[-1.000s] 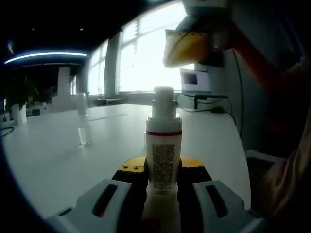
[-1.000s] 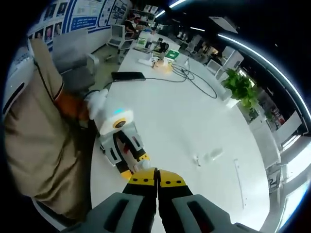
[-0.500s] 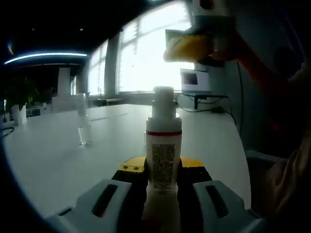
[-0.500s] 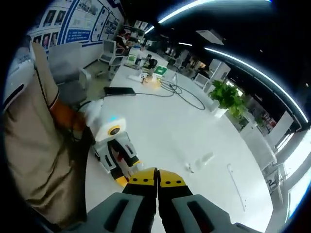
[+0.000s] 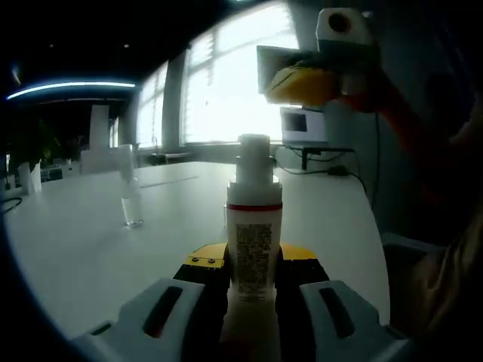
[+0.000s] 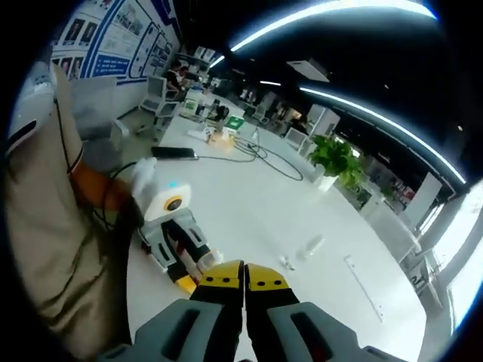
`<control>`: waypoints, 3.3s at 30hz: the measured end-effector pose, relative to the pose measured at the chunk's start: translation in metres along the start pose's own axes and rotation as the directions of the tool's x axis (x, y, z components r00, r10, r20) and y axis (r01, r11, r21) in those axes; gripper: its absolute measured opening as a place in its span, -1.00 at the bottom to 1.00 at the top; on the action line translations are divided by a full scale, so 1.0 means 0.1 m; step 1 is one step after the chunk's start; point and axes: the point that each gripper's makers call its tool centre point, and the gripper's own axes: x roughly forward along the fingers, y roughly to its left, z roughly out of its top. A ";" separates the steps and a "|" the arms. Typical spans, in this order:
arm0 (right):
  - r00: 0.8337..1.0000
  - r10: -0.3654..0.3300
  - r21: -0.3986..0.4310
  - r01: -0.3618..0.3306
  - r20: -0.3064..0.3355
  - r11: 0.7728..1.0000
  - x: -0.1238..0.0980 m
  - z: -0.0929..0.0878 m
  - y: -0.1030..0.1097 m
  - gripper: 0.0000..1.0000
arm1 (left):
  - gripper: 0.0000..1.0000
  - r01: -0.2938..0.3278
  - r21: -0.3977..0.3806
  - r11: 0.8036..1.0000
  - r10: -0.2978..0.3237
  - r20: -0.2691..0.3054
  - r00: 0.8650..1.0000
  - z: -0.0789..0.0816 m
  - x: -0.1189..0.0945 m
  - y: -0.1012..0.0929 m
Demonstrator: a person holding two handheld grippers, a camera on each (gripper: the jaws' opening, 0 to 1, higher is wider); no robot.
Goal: Clamp pump bottle remove cover press pump head put on cover
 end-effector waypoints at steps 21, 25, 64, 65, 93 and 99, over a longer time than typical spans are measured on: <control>0.984 -0.111 0.125 0.094 0.136 0.988 -0.09 -0.35 0.06 -1.00 | -0.72 -0.002 -0.001 1.000 0.002 0.000 1.000 0.00 0.00 0.00; 0.984 -0.116 0.152 0.095 0.133 0.984 -0.06 -0.45 0.09 -1.00 | -0.72 -0.002 0.001 1.000 0.002 0.000 1.000 0.00 0.00 0.00; 0.901 -0.338 0.411 0.210 0.270 0.887 -0.24 -1.09 0.05 -0.90 | -0.72 -0.008 0.007 1.000 0.008 0.001 1.000 0.00 0.00 0.00; 0.898 -0.343 0.417 0.209 0.278 0.885 -0.23 -1.09 0.05 -0.91 | -0.72 -0.009 0.007 1.000 0.009 0.001 1.000 0.00 0.00 0.00; 0.892 -0.317 0.399 0.176 0.322 0.900 -0.20 -1.14 0.17 -0.91 | -0.72 -0.013 0.015 1.000 0.013 0.001 1.000 0.01 0.00 0.01; 0.890 -0.327 0.431 0.172 0.317 0.886 -0.21 -1.16 0.13 -0.91 | -0.72 -0.013 0.015 1.000 0.013 0.001 1.000 0.00 0.00 0.02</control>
